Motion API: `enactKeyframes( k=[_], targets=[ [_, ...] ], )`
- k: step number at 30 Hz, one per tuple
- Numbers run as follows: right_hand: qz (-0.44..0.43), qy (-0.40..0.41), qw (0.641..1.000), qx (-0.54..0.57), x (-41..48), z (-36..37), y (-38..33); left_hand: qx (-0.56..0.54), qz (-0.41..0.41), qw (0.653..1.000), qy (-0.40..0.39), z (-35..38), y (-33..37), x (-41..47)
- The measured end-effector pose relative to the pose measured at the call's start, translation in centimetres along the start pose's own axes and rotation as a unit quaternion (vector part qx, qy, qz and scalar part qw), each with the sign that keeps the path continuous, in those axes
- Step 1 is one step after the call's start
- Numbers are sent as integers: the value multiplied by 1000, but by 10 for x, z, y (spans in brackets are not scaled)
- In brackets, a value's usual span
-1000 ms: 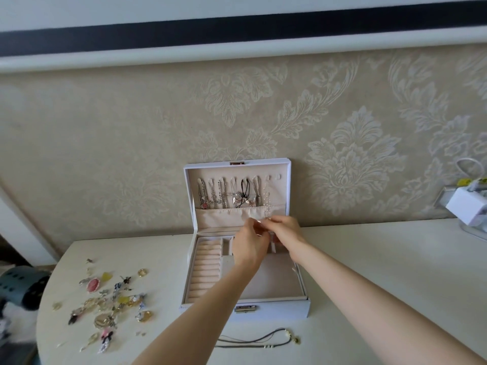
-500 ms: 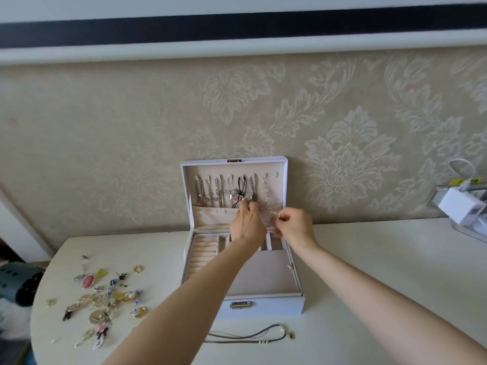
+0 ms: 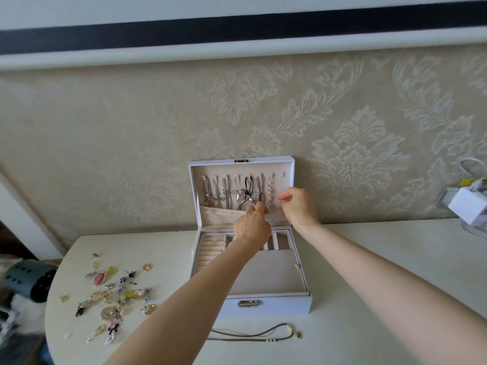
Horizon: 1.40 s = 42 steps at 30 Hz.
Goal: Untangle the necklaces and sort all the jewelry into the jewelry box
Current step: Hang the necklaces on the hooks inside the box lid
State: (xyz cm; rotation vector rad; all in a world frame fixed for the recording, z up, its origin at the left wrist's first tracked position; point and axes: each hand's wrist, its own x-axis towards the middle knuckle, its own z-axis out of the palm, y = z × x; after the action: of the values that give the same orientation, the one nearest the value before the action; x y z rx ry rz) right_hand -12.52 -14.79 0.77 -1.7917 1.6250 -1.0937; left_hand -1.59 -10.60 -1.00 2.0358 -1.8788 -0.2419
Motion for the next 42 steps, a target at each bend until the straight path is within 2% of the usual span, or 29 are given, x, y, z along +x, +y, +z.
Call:
enactKeyframes(
  k=[3, 7, 10, 13, 18, 21, 24, 27, 29, 32, 35, 42],
  targets=[
    [0, -13, 1000, -26, -17, -3, 3, -16, -1, 1000, -1, -3, -2, -3],
    [-2, -44, 996, -79, -49, -6, 3, -53, 10, 998, 44, -2, -8, -26],
    [-3, -77, 994, -76, -75, -7, 2, -78, 15, 994, 77, 2, -18, -56],
    [-42, -137, 989, -36, -105, -7, -2, -116, 25, 989, 92, 4, -36, -87],
    [-123, -254, 958, -55, -149, -11, -3, -127, 58, 986, 94, 9, -58, -139],
    [-162, -273, 938, -141, -168, -9, -1, -85, 132, 983, 92, 17, -71, -162],
    [-217, -307, 893, -247, -182, -4, 6, 7, 185, 980, 69, 24, -80, -177],
    [-223, -345, 851, -326, -189, -5, 15, 101, 214, 969, 67, 28, -80, -186],
    [-215, -348, 849, -335, -191, -5, 21, 127, 208, 966, 87, 31, -76, -188],
    [-197, -344, 865, -308, -193, -4, 26, 109, 202, 967, 111, 37, -73, -188],
    [-195, -348, 867, -300, -192, -3, 31, 103, 198, 967, 127, 41, -74, -186],
    [-273, -327, 833, -351, -194, 0, 26, 71, 205, 969, 121, 45, -79, -186]
  ],
)
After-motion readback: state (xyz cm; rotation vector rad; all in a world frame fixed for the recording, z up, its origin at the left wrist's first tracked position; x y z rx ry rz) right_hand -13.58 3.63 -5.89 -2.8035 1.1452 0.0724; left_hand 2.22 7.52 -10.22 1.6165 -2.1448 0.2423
